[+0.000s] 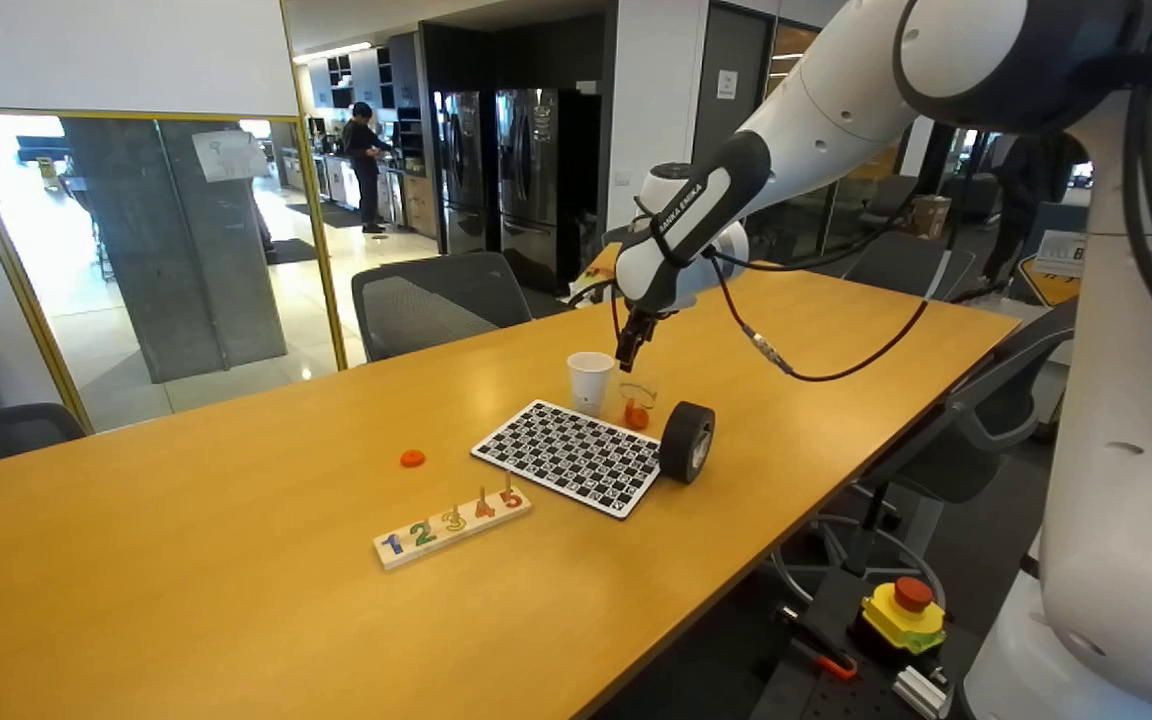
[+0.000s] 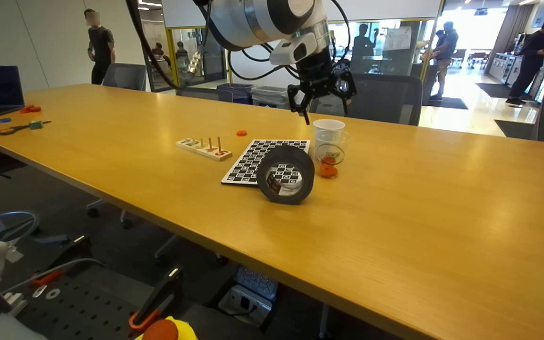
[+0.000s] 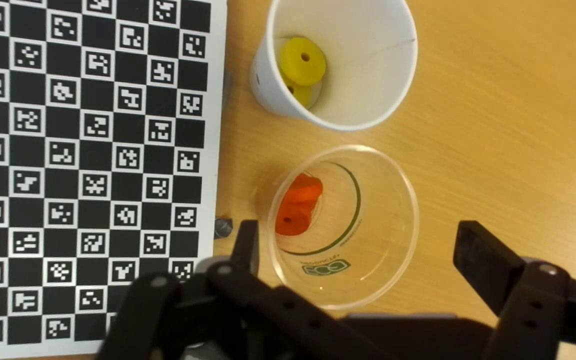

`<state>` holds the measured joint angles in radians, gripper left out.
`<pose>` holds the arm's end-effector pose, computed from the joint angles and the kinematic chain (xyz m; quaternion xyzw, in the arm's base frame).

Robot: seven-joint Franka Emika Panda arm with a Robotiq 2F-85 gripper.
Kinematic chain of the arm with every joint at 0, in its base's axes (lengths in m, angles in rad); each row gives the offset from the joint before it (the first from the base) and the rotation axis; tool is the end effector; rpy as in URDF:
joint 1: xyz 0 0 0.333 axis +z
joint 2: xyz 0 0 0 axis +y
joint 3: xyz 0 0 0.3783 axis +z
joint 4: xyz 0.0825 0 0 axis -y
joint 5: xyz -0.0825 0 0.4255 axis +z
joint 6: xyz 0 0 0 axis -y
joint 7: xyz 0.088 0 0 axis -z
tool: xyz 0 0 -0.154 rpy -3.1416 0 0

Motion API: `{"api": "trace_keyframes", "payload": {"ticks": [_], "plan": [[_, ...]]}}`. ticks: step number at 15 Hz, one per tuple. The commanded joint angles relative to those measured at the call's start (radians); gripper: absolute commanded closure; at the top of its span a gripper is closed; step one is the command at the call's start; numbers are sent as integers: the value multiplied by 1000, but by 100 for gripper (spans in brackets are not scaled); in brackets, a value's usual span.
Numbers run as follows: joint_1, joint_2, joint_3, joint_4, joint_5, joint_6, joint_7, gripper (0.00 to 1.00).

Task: Put the yellow circles into the white cup and the orange circles into the transparent cup.

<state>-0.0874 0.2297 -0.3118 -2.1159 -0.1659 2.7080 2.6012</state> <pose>0.6157 -0.2511 0.3379 -0.1463 0.9688 -0.1555 0.1259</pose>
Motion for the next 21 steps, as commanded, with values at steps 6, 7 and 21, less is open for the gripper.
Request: {"api": "trace_keyframes", "payload": {"ticks": [6,7,21], "plan": [[110,-32,183,77,-34,-2,-177,0],[105,-9,223,99,45,16,-241,0],[157,447,268,617,379,-325,-495,0]]}}
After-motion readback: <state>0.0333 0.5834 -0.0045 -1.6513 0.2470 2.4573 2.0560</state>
